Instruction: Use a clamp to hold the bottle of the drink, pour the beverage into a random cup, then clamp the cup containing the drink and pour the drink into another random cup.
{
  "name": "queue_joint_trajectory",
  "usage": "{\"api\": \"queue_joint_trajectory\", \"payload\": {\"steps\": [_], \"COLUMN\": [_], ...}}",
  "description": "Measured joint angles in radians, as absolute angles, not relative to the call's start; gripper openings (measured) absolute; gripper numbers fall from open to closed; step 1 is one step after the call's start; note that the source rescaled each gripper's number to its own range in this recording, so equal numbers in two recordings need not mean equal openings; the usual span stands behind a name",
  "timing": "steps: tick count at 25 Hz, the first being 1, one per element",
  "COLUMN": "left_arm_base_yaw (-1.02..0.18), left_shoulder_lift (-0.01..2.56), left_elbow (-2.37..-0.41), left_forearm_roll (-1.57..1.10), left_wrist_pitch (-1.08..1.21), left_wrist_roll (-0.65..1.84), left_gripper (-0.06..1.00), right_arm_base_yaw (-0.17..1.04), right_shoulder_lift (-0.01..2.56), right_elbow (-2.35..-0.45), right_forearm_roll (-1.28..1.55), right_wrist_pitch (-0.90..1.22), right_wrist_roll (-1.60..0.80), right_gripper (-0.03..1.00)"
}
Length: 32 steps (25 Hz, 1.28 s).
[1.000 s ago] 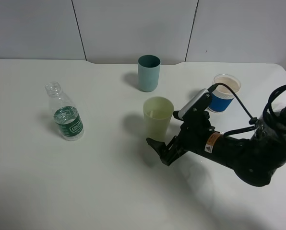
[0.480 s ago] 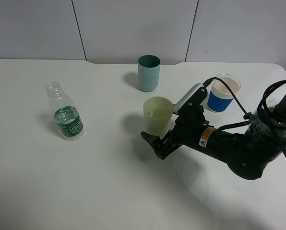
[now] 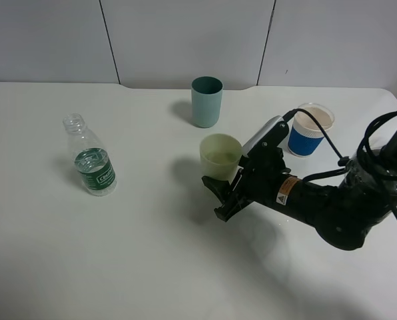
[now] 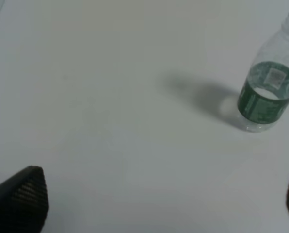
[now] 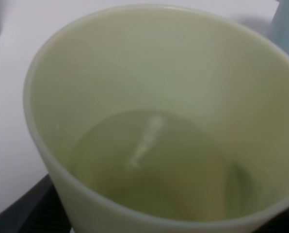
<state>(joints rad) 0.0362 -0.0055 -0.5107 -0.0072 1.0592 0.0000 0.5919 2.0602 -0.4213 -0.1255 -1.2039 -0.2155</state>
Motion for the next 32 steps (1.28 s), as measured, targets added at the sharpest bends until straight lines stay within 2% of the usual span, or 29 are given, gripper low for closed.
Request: {"api": "queue_joint_trajectory", "payload": {"steps": [14,25,27,32], "left_arm_base_yaw": [0.036,0.036,0.036,0.036], "left_shoulder_lift": [-0.006,-0.006,-0.006,-0.006], "left_elbow": [-0.511,-0.511,-0.511,-0.511], "left_forearm_roll": [-0.007,-0.007,-0.007,-0.007], "left_wrist_pitch": [1.059,1.059,1.059,1.059], "left_wrist_roll": [0.0,0.0,0.0,0.0], "left_gripper": [1.0,1.0,1.0,1.0], "right_arm_base_yaw": [0.592,0.582,0.53,0.461], "right_shoulder_lift": [2.04,1.759,1.644,1.534], "right_elbow": [-0.421,-0.42,-0.418,-0.417], "right_forearm_roll": [-0.115,-0.027,-0.019,-0.017], "right_wrist_pitch": [-1.189,-0.946,-0.851,-0.784], "right_wrist_roll": [-0.112,-0.091,-0.062,-0.031], "right_gripper": [0.03,0.03,0.03,0.03]}}
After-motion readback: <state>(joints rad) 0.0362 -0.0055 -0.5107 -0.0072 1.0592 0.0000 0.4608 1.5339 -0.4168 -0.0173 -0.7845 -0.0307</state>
